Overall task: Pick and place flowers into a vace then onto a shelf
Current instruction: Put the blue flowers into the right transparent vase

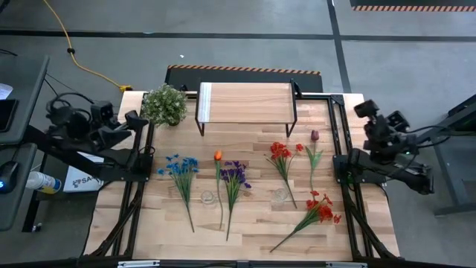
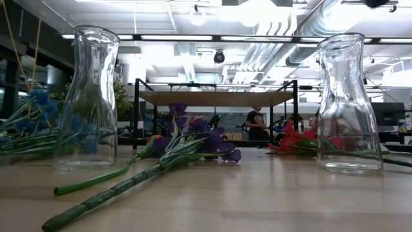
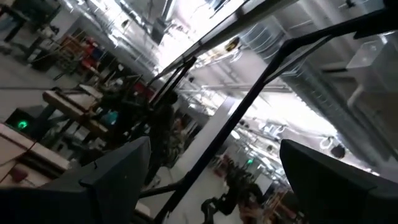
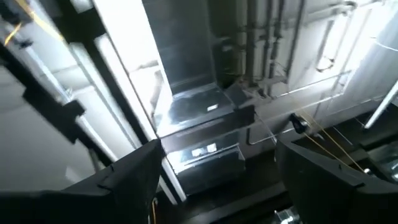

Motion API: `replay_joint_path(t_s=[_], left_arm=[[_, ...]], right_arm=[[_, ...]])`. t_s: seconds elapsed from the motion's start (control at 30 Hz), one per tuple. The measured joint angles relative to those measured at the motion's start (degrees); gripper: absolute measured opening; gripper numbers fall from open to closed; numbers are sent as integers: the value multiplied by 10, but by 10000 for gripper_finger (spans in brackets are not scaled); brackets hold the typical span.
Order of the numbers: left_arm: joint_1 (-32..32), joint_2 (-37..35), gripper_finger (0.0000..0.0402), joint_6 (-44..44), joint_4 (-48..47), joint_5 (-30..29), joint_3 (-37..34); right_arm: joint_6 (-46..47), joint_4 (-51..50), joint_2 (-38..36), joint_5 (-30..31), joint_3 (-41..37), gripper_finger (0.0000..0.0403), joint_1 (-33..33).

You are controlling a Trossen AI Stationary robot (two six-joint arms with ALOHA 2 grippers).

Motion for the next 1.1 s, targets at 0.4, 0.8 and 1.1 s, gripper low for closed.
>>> replay_joint_path(t_s=[0.4, 0.8, 1.1], left_arm=[[0, 173, 390, -99, -174, 5, 175], [0, 289, 390, -171, -356, 16, 347], [0, 335, 390, -356, -546, 63, 386]], right_arm=[[-47, -316, 1, -21, 204, 303, 0], [-61, -339, 1, -22, 242, 303, 0], [-61, -384, 1, -22, 242, 303, 0]])
